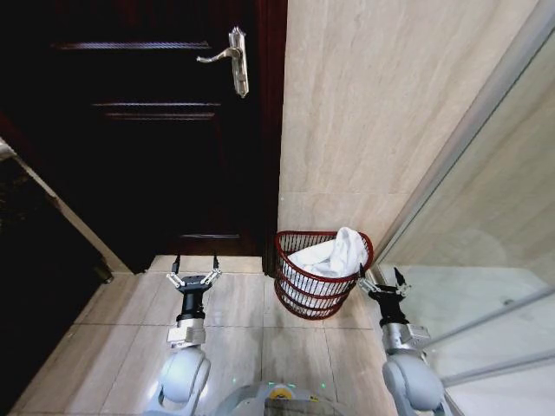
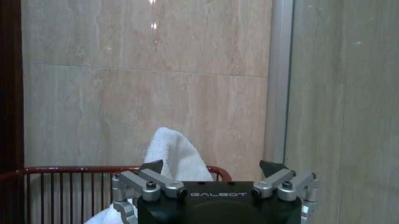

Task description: Discard the used towel into the hamper.

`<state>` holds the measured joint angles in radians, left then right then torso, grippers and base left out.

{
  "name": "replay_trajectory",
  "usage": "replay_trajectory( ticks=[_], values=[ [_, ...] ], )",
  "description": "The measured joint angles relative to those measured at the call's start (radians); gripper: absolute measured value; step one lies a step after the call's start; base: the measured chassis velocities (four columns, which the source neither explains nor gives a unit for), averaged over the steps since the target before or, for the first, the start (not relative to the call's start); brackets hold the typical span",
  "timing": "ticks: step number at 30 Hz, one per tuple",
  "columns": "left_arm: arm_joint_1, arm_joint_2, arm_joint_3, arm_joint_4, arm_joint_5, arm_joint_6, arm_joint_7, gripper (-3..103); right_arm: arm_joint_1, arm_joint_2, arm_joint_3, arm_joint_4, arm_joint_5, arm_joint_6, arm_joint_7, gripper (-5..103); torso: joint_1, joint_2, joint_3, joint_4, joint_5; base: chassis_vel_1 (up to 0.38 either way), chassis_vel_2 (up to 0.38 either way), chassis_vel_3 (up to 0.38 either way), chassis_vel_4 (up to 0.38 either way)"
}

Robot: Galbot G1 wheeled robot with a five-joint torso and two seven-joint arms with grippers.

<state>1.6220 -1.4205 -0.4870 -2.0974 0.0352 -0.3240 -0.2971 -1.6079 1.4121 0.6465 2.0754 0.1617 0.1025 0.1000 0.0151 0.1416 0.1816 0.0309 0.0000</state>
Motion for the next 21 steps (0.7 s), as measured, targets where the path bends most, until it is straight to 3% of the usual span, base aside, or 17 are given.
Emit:
replay_trajectory(
  ticks=[21],
  values=[
    [0.019,-0.011,0.005,-0.023,0.013,-0.001,-0.002,100,-0.027,-0.018,0.020,0.011,0.022,0.019,-0.001,100,0.000,0.001,0.001,-0.0001,0.0000,0.033,-0.003,-0.001,0.032]
  ],
)
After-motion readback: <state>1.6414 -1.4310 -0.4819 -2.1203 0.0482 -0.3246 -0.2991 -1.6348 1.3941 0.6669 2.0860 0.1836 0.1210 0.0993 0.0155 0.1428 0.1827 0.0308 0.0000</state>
